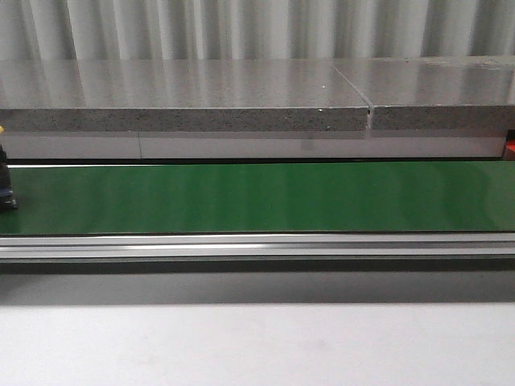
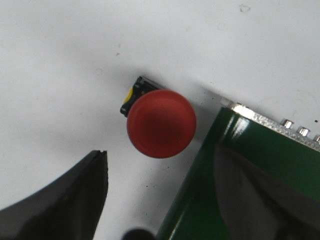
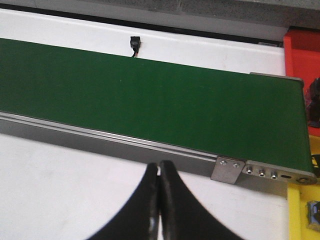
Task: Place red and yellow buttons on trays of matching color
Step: 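Set the yellow button on the belt and open the left gripper, then grasp a red push-button from the cluster with the left gripper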
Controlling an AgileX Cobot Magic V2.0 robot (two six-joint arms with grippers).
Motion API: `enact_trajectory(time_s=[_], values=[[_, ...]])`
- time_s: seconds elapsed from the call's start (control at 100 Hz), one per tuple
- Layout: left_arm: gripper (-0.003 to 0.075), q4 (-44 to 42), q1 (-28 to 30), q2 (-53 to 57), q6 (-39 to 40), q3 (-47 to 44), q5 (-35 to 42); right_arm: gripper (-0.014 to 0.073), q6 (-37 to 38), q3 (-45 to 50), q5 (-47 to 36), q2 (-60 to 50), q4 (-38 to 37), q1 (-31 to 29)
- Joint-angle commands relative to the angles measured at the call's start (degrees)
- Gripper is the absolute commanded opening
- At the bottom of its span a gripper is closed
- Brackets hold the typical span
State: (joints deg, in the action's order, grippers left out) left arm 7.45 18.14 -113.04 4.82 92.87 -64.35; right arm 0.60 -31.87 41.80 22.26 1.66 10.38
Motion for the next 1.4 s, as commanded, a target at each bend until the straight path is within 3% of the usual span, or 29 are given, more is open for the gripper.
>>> enact_trajectory(time_s=[0.0,0.72,1.06,1.39], values=[[0.0438,1.76,0.06,1.91,0.3,1.88,1.34,-0.0079,-0.6,-1.38,-3.82,0.34,0.18,0.06],[0.0437,2.01,0.06,-1.39,0.3,2.53,5.54,-0.0079,-0.6,-1.38,-3.82,0.34,0.18,0.06],[0.024,2.01,0.06,-1.39,0.3,2.53,5.91,-0.0079,-0.6,-1.38,-3.82,0.34,0.18,0.06],[0.0228,1.17,0.06,1.33,-1.55,2.42,5.35,-0.0079,-0.6,-1.38,-3.82,0.34,0.18,0.06]])
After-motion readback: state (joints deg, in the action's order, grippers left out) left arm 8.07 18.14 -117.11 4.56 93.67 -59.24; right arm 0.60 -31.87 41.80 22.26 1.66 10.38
